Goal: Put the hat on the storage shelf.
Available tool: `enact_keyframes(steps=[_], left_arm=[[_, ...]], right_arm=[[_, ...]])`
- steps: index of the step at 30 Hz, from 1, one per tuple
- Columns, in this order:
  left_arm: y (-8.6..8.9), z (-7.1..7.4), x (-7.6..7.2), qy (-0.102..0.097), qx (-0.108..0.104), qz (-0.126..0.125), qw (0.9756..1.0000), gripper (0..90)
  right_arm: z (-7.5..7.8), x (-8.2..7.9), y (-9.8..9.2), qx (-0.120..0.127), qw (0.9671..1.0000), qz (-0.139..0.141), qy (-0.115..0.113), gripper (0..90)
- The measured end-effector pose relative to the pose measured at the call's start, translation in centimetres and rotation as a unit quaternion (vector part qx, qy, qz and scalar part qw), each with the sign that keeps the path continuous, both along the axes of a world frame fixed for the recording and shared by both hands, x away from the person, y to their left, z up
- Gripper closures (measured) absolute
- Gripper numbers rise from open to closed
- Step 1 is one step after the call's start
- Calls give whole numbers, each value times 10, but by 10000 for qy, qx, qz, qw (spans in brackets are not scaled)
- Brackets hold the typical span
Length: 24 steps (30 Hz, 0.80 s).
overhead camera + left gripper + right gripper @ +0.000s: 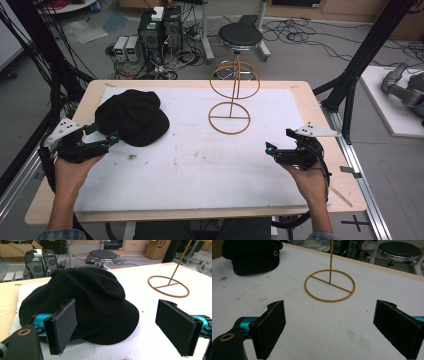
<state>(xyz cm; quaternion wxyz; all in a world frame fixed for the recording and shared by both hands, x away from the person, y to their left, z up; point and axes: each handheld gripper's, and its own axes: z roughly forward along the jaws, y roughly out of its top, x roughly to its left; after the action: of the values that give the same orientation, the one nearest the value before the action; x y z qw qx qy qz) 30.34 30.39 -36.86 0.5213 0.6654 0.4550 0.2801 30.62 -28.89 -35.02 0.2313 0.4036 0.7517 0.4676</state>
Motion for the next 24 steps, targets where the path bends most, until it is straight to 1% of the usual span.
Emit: enact_keyframes(steps=[4, 8, 13, 16, 24], left_arm=[[0, 1, -1, -13, 7, 14, 10000, 178], [-1, 2, 0, -32, 1, -14, 10000, 179], [-2, 1, 2, 8, 36, -66, 10000, 180], [-1, 1, 2, 0, 16, -28, 10000, 180], [0, 3, 0, -42, -7, -27, 10000, 182]], right_arm=[[0, 0, 1, -24, 10000, 14, 8, 106], [0, -1, 2, -95, 9999, 12, -37, 106], [-1, -2, 0, -67, 10000, -39, -25, 106], [-2, -2, 1, -98, 9999, -27, -20, 106], [0, -3, 2, -80, 10000, -9, -38, 106]])
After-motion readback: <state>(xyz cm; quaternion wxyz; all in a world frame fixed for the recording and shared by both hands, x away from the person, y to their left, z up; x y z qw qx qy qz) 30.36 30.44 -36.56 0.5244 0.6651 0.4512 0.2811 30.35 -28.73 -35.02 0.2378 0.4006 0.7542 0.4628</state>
